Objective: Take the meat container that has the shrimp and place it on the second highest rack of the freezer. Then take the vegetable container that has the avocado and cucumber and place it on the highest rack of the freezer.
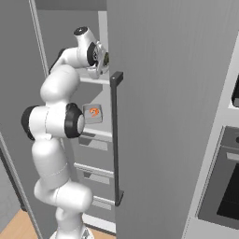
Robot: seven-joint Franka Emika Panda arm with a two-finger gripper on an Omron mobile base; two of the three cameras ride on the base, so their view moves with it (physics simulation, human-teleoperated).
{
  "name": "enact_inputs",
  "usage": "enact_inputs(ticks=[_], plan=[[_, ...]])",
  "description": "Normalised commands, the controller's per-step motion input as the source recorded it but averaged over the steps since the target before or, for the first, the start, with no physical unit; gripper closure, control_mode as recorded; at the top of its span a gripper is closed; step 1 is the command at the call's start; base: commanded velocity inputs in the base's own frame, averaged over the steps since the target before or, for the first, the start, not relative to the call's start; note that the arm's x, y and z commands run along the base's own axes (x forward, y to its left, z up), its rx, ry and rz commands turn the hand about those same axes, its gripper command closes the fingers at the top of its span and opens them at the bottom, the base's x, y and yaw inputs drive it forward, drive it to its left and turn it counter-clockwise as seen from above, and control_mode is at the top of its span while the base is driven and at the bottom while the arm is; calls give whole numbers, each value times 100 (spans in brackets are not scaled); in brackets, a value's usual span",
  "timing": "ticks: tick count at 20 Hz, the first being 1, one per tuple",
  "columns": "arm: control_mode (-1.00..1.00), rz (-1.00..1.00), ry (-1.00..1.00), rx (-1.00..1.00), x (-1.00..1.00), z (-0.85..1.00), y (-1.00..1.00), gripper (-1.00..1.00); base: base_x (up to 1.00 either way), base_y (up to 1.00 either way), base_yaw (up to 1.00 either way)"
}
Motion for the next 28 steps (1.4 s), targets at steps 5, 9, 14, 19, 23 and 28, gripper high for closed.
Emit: enact_inputs(ticks=[5, 9, 14, 19, 23, 28], plan=[[-100, 0, -15, 0, -18, -2, -11, -100, 0, 0, 0], [-100, 0, -35, 0, -67, 9, -11, -100, 0, 0, 0], [-100, 0, -27, 0, -94, 12, -14, -100, 0, 0, 0], [-100, 0, -16, 1, -100, 1, -3, -100, 0, 0, 0], [-100, 0, -10, 2, -100, 15, 0, -100, 0, 0, 0], [-100, 0, -2, 3, -100, 46, 0, -100, 0, 0, 0]])
